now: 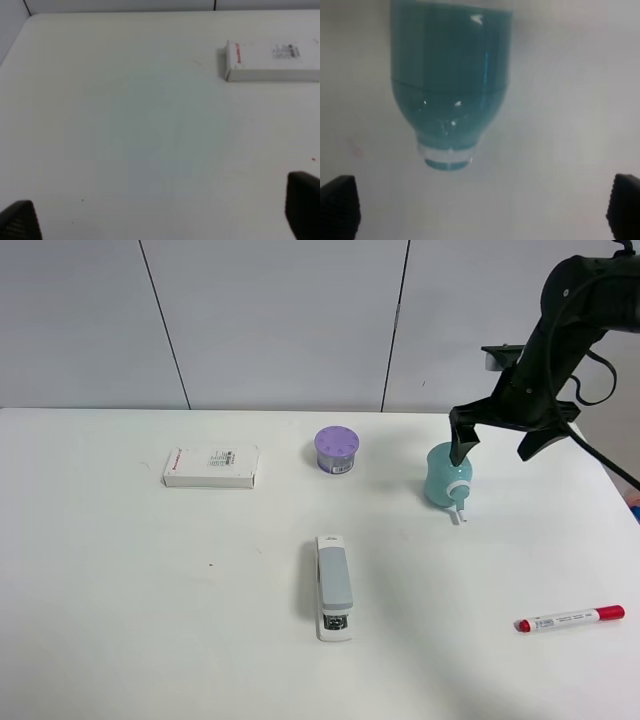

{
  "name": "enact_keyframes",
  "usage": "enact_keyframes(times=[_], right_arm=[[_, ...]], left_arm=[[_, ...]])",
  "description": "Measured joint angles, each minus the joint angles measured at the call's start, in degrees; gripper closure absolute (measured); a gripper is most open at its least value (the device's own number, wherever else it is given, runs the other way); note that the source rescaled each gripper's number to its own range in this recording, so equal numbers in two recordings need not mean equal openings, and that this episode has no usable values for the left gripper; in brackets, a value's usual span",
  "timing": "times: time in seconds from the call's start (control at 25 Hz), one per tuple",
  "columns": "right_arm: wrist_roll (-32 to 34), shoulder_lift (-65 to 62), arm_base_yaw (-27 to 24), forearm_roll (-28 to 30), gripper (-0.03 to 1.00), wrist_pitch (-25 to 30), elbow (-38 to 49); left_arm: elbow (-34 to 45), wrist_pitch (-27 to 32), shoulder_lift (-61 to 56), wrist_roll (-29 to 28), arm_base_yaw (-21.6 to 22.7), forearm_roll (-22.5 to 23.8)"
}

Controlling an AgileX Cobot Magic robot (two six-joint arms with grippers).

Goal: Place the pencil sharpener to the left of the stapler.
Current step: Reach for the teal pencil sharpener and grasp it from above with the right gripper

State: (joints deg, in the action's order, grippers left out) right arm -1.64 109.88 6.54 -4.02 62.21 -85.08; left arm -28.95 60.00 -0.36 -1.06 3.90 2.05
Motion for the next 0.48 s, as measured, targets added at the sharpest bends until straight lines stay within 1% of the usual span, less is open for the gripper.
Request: enact_keyframes(times=[0.24,0.48], right_arm=[[-0.1,2.7,1.6,-2.4,-0.03,-5.3,-0.3],[-0.1,6.6,2.3,-3.0,-0.03,-7.4,-0.5]], left_arm=[[0.0,0.0,0.0,0.0,0.0,0.0],[0.0,0.0,0.0,0.0,0.0,0.0]])
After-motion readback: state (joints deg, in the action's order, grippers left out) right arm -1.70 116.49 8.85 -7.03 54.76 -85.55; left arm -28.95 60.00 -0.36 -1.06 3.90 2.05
